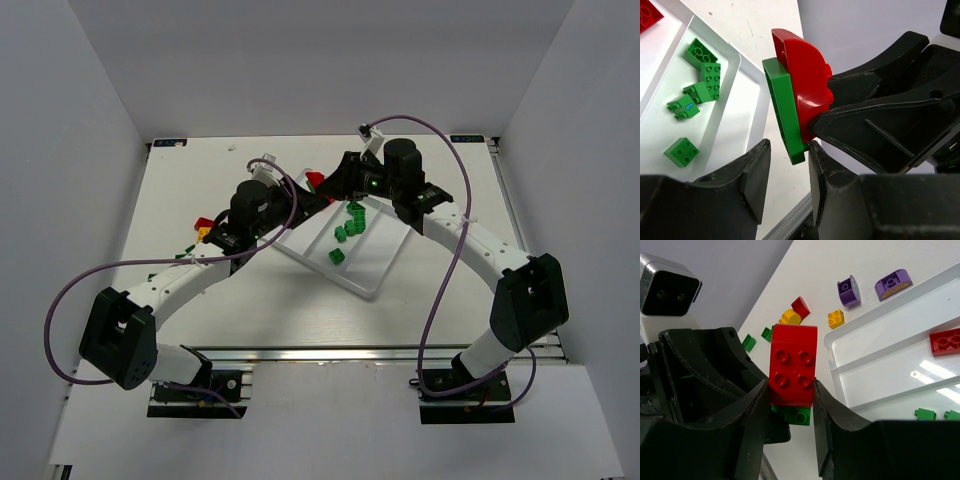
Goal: Sort the legos into containers by color
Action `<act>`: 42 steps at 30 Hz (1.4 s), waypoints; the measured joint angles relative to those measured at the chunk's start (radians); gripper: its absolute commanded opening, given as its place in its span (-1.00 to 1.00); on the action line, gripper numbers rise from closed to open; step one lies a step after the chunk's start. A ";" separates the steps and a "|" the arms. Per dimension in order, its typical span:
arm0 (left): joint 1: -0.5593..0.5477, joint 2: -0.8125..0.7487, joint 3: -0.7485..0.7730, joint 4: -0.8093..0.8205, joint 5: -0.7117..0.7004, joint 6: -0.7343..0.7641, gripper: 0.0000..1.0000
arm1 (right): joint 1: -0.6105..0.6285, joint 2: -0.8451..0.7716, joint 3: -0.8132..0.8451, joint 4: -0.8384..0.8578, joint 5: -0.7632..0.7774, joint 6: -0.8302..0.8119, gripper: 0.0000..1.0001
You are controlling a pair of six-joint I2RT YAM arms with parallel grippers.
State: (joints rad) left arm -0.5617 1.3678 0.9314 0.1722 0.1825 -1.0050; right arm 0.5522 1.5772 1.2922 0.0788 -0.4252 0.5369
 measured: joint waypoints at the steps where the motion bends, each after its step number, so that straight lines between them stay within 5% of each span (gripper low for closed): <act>1: -0.002 0.000 0.000 0.000 -0.005 0.002 -0.09 | 0.000 0.000 0.000 0.000 0.000 0.002 -1.00; 14: -0.026 0.000 -0.007 0.033 -0.066 0.019 -0.22 | 0.001 -0.013 -0.027 -0.002 0.014 0.075 -1.00; 25: -0.040 0.000 -0.007 0.037 -0.097 0.040 -0.71 | 0.003 -0.013 -0.027 -0.009 0.045 0.118 -1.00; 42: -0.045 -0.035 -0.120 0.030 -0.140 0.060 -0.81 | 0.005 -0.015 -0.031 -0.047 0.056 0.117 -1.00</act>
State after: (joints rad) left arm -0.6064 1.3327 0.8112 0.2024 0.0429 -0.9455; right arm 0.5575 1.5623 1.2610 0.0319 -0.3687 0.6540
